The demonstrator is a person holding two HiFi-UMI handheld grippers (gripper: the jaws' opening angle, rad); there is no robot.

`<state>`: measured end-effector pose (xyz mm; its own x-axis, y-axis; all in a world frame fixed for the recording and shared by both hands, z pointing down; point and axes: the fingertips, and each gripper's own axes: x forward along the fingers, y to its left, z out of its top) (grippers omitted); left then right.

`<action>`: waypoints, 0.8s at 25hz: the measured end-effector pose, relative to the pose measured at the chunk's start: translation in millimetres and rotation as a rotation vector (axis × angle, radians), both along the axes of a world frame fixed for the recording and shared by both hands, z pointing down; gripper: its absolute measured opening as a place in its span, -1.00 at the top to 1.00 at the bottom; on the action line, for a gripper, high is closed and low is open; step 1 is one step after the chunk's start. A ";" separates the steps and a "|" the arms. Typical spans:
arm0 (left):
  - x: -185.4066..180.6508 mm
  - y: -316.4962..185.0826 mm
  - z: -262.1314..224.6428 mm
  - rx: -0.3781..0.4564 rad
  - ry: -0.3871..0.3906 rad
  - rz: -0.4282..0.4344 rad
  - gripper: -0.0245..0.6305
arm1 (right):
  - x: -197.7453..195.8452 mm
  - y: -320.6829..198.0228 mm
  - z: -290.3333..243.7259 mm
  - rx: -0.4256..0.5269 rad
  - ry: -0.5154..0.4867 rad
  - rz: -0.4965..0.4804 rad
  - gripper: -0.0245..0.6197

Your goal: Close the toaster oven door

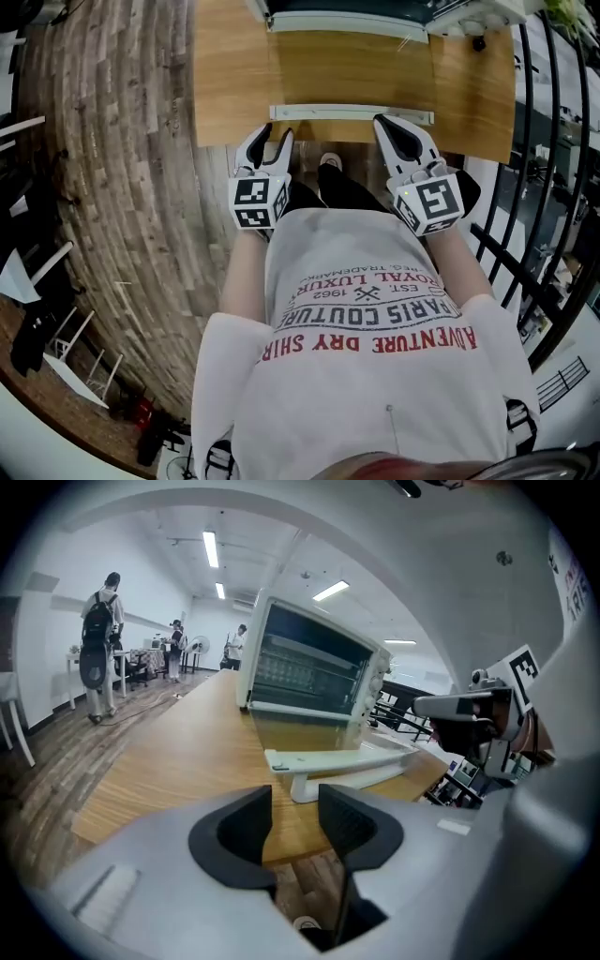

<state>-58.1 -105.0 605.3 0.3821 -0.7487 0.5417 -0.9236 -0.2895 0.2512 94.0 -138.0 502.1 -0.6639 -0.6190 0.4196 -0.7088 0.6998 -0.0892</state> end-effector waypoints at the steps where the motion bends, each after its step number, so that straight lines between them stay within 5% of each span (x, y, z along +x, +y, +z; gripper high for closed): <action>1: 1.5 -0.8 4.7 -0.010 0.007 -0.014 0.43 | 0.9 0.0 2.2 -0.006 0.004 -0.009 0.96; 7: 3.0 -15.5 18.6 -0.018 -0.015 -0.082 0.43 | 6.9 -1.6 12.3 -0.029 0.010 -0.033 0.96; 13: 9.5 -18.5 21.5 -0.029 -0.040 -0.088 0.63 | 21.9 1.0 17.8 -0.041 0.022 -0.026 0.96; 20: 12.2 -18.8 21.9 -0.048 -0.040 -0.091 0.64 | 34.8 4.8 18.9 -0.050 0.027 -0.013 0.96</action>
